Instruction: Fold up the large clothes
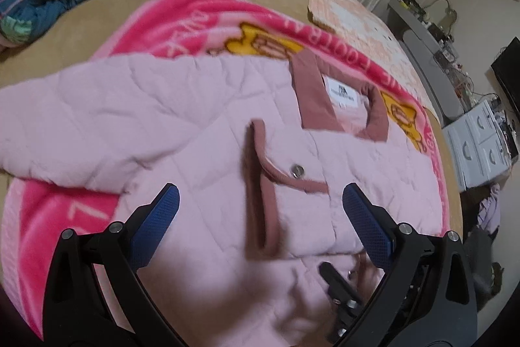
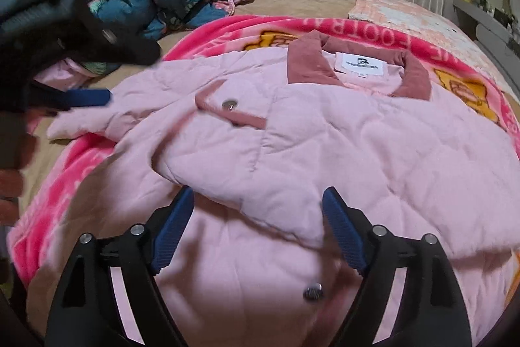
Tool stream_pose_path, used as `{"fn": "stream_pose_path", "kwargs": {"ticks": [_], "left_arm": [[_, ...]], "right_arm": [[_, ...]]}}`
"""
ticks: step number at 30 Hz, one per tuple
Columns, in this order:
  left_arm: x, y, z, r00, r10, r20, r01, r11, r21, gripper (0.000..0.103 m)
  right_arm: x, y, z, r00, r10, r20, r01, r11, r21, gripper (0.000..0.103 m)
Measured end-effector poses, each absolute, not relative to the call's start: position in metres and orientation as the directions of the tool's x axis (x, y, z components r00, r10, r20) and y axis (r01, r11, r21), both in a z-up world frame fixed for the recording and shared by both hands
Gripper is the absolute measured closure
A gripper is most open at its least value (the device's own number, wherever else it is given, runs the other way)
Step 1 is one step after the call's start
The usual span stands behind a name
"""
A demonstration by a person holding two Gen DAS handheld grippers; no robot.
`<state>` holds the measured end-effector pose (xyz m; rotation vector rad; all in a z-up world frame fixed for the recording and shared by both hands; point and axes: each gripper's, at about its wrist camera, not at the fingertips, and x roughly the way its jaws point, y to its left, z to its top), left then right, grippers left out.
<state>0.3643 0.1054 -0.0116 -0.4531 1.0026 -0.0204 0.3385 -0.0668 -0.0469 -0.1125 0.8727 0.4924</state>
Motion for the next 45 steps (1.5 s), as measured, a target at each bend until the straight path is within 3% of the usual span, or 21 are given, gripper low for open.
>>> {"fn": "stream_pose_path", "kwargs": {"ticks": [12, 14, 15, 17, 19, 22, 32, 39, 45], "left_arm": [[0.372, 0.065, -0.063, 0.450, -0.316, -0.836, -0.203, 0.875, -0.440, 0.010], [0.374, 0.061, -0.068, 0.448, -0.310, -0.838, -0.207, 0.876, -0.435, 0.024], [0.374, 0.061, -0.069, 0.449, -0.304, -0.840, -0.208, 0.879, -0.429, 0.039], [0.375, 0.058, -0.071, 0.445, -0.283, -0.850, -0.210, 0.889, -0.406, 0.047], [0.373, 0.055, -0.068, 0.474, -0.279, -0.835, -0.178, 0.899, -0.401, 0.069], [0.372, 0.050, -0.058, 0.504, -0.260, -0.824, -0.132, 0.919, -0.371, 0.084], [0.370, 0.049, 0.043, 0.709, -0.164, -0.686, 0.010, 0.975, -0.223, 0.089], [0.383, 0.065, -0.008, 0.647, -0.055, -0.761, -0.046, 0.993, -0.110, 0.089], [0.375, 0.076, -0.048, 0.587, -0.060, -0.807, -0.054, 0.992, -0.113, 0.089]], "right_arm": [[0.315, -0.175, -0.024, 0.682, 0.212, -0.700, -0.259, 0.965, 0.040, 0.022], [0.313, -0.190, -0.024, 0.690, 0.202, -0.695, -0.228, 0.972, 0.056, 0.022], [0.311, -0.196, -0.024, 0.694, 0.196, -0.693, -0.213, 0.975, 0.062, 0.022], [0.308, -0.210, -0.025, 0.703, 0.182, -0.688, -0.188, 0.980, 0.068, 0.022], [0.305, -0.220, -0.027, 0.710, 0.167, -0.684, -0.167, 0.984, 0.068, 0.022], [0.304, -0.234, -0.029, 0.710, 0.149, -0.688, -0.132, 0.988, 0.077, 0.022], [0.322, -0.264, -0.006, 0.754, 0.087, -0.651, -0.053, 0.996, 0.070, 0.022], [0.352, -0.257, -0.011, 0.731, 0.076, -0.678, -0.050, 0.997, 0.057, 0.022], [0.368, -0.249, -0.018, 0.715, 0.080, -0.694, -0.070, 0.997, 0.042, 0.022]]}}
